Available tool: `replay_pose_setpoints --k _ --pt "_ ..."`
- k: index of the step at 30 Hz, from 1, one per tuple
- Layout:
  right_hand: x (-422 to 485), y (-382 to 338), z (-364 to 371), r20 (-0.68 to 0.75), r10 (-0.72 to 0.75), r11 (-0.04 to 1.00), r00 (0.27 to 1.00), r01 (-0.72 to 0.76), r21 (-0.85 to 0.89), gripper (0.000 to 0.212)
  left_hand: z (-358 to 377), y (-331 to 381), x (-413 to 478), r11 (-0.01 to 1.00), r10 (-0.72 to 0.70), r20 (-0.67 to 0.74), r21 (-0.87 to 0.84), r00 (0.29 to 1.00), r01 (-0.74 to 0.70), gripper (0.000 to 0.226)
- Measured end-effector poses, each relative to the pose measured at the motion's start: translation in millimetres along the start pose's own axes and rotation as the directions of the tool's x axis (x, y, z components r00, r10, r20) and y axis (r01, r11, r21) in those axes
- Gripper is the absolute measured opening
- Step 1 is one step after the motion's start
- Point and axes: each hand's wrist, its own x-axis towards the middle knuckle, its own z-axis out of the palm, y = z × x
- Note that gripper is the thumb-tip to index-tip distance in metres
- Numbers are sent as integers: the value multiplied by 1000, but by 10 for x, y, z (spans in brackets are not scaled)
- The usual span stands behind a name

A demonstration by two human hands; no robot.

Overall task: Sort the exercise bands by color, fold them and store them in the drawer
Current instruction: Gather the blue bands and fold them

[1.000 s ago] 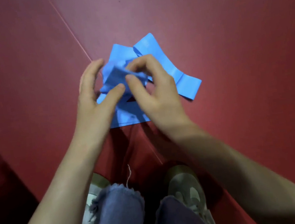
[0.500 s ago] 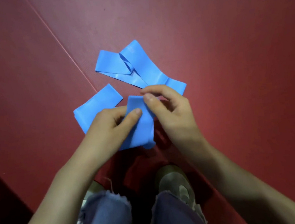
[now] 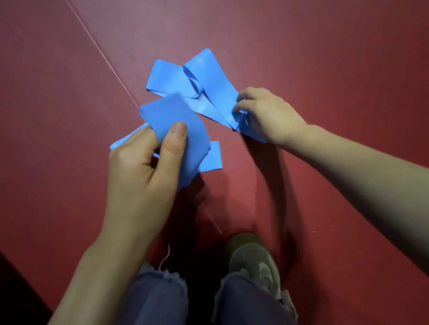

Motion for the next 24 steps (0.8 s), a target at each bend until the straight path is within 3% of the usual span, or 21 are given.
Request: replay_pose_setpoints --k 2,5,8,9,12,14,19,24 --pt "4 1 12 7 -42 998 999 42 -47 20 -4 -3 -27 998 -48 19 -45 999 49 49" --pt "42 -18 -26 -4 -48 996 999 47 -77 19 18 7 -37 934 -261 -23 -258 965 246 40" --pt "29 -122 -118 -124 -58 998 991 57 -12 25 11 -34 18 718 -447 -12 -601 895 350 48" --pt "-8 -186 -159 -174 -63 997 983 70 39 28 -15 -49 34 658 -472 -8 -669 882 346 49" --pt "-188 -387 -282 -338 -32 978 940 99 184 29 -80 -74 99 623 -423 0 -726 906 291 40" --pt "-313 -498 -332 -371 38 961 928 68 269 26 -94 -47 137 589 -435 13 -752 900 296 41" --pt "-355 -659 -299 -186 173 846 967 -49 531 27 -87 35 148 494 -564 41 -783 825 376 42" --pt "-287 -835 -168 65 171 749 983 -173 639 25 -145 -57 158 371 -599 143 -823 788 431 31"
